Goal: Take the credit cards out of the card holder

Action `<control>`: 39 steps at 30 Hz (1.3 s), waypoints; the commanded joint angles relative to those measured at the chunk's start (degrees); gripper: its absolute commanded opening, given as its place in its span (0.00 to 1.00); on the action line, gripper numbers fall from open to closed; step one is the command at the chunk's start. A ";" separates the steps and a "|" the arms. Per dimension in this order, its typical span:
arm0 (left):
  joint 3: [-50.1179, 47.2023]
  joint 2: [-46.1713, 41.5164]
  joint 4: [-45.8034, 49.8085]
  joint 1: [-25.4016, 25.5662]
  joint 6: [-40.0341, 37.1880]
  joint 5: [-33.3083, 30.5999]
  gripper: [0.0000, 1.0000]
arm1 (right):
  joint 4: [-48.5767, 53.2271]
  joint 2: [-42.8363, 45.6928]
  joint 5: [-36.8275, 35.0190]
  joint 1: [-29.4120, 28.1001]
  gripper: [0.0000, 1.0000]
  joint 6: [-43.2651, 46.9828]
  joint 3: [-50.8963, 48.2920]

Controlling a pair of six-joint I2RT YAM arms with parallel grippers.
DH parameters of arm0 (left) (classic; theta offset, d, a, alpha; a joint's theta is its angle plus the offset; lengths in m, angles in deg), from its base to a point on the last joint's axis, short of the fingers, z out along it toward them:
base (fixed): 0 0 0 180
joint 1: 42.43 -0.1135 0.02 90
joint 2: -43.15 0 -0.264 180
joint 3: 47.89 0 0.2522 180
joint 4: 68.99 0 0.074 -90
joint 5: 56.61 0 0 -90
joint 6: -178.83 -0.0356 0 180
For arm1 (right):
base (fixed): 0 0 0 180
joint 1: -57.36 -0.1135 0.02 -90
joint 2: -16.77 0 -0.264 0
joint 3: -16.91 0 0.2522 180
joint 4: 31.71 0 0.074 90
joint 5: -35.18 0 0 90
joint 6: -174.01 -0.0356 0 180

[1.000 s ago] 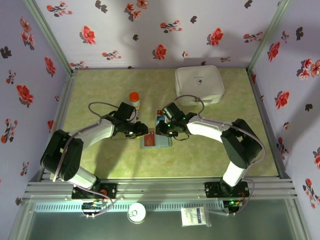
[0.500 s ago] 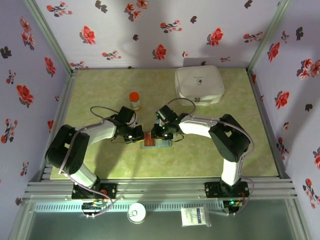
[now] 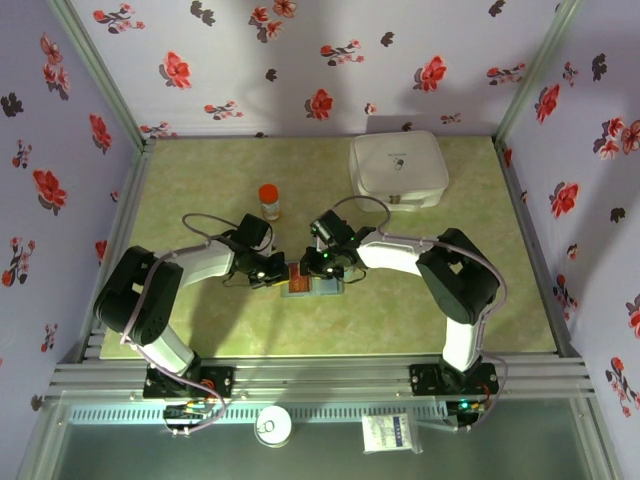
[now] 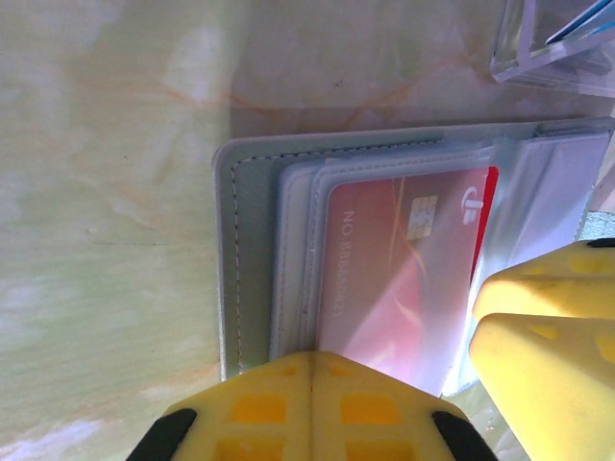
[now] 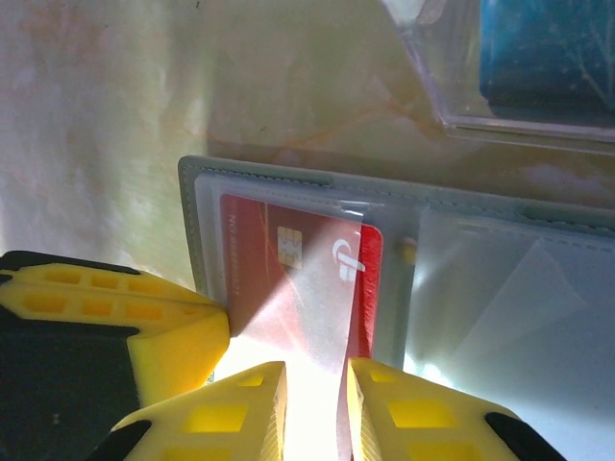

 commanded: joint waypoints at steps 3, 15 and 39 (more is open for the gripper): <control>-0.89 1.41 1.02 -0.38 -0.93 -1.71 0.00 | -2.22 -1.46 1.49 -0.42 0.24 -1.67 -0.12; -0.81 -0.38 1.41 -0.35 -0.55 -1.38 0.02 | 0.83 -2.00 -1.23 -0.48 0.25 -1.07 -0.27; 1.18 -2.69 2.19 -0.38 -0.40 1.00 0.03 | -0.99 3.17 -3.30 -0.26 0.25 0.11 -2.54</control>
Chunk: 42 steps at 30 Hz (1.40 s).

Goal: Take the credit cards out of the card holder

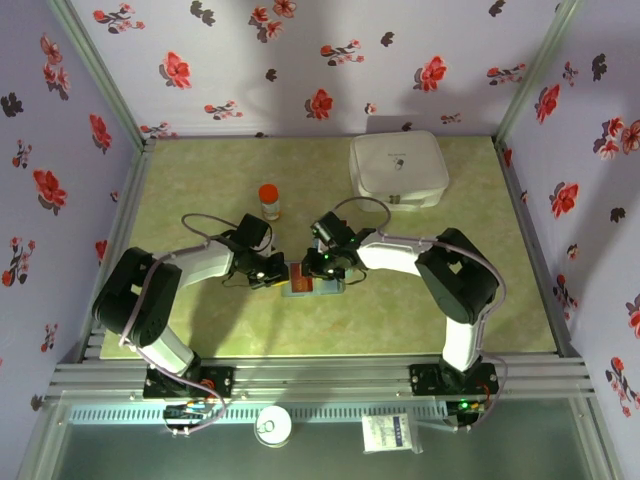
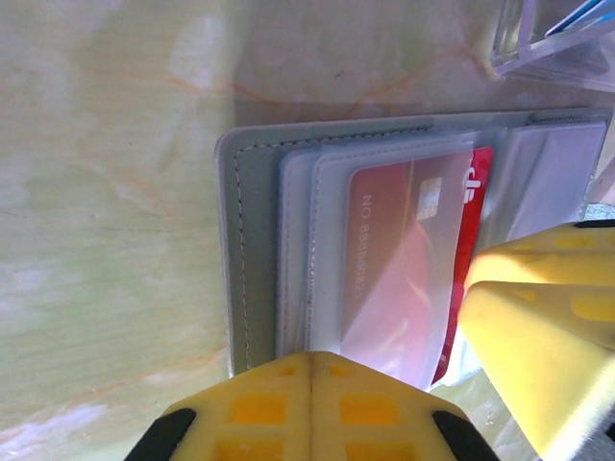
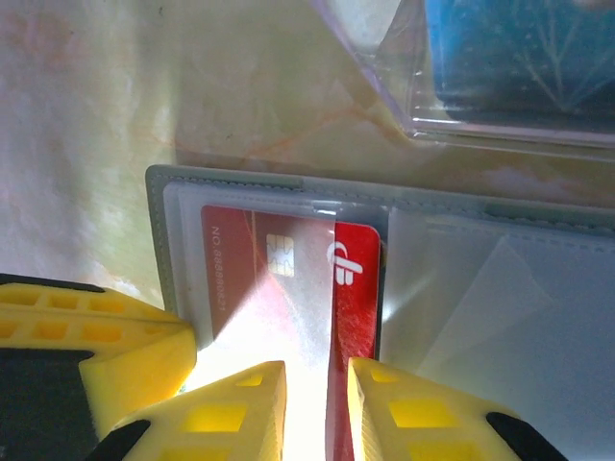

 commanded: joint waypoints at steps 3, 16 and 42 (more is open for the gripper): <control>1.89 -1.69 1.74 -0.38 -0.40 1.33 0.02 | -1.47 3.24 -1.01 0.13 0.25 -0.23 -2.08; 2.47 0.38 0.42 -0.20 -0.46 2.65 0.00 | -1.29 2.51 -0.31 0.64 0.26 -0.87 -3.10; 1.63 3.18 0.59 -0.09 -0.32 2.35 0.00 | -3.99 -0.48 2.87 0.88 0.26 -2.10 -2.93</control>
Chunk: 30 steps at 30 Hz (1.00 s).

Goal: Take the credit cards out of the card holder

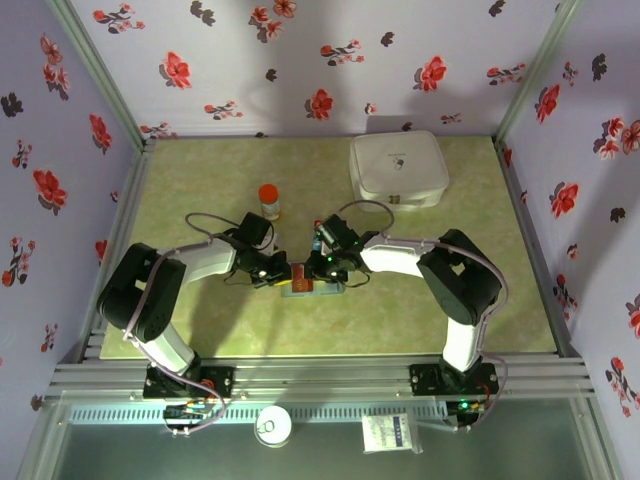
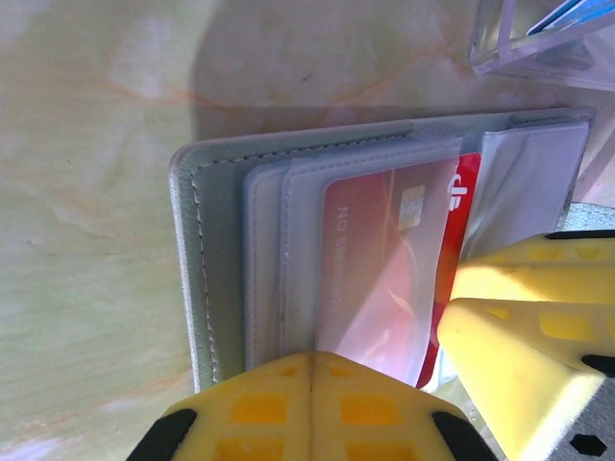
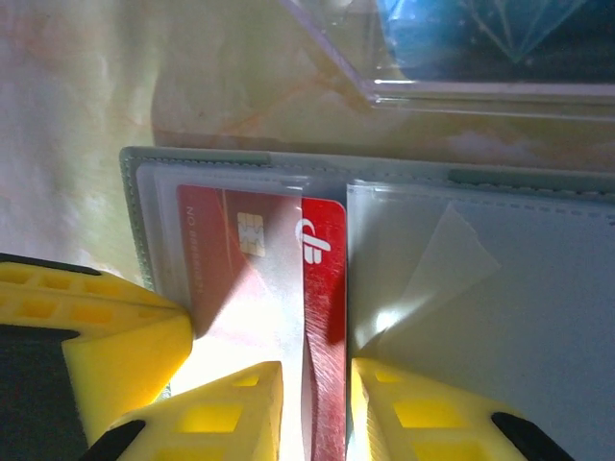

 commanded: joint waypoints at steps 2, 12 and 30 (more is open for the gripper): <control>0.33 1.15 1.22 -0.12 -0.28 -0.16 0.00 | -3.32 -0.62 2.13 0.36 0.25 -2.02 -1.12; 0.08 0.91 1.33 -0.12 -0.22 -0.21 0.00 | -8.28 2.15 3.00 1.22 0.19 -4.80 -4.44; -0.12 0.73 1.91 -0.12 -0.43 -0.69 0.00 | -12.91 3.42 3.84 2.61 0.09 -6.52 -8.58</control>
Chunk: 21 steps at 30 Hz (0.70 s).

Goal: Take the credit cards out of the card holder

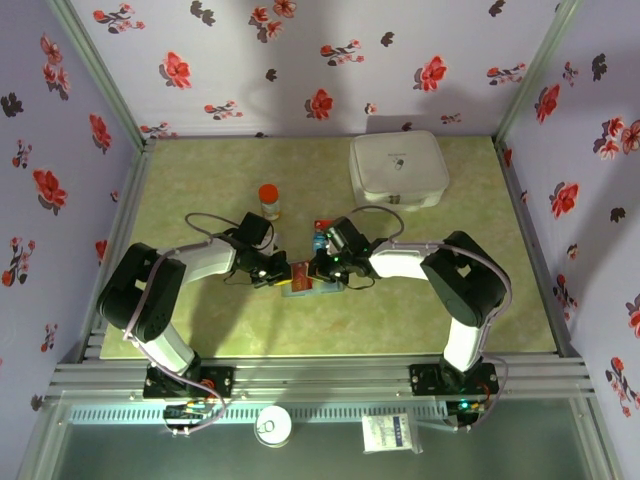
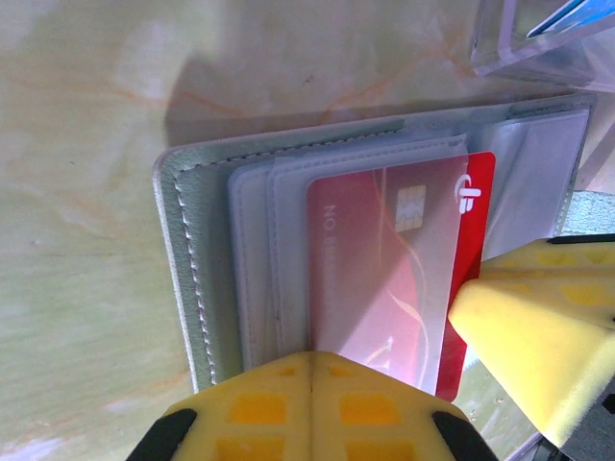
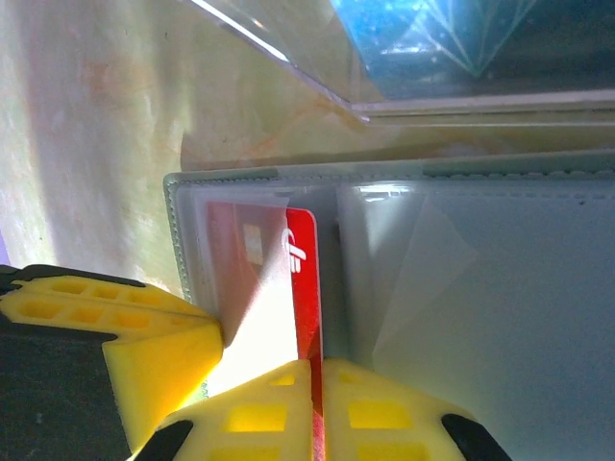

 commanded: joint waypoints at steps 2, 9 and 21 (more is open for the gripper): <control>0.01 0.77 2.50 -0.17 -0.90 -1.02 0.00 | -0.50 1.80 -0.19 0.89 0.09 -0.30 -1.91; 0.70 1.02 4.55 -0.73 -2.59 -2.16 0.00 | 4.28 4.21 -2.25 1.82 0.08 2.22 -2.68; 3.13 1.05 5.00 -0.99 -2.83 -1.86 0.00 | 14.59 9.25 -6.67 2.00 0.07 6.61 0.73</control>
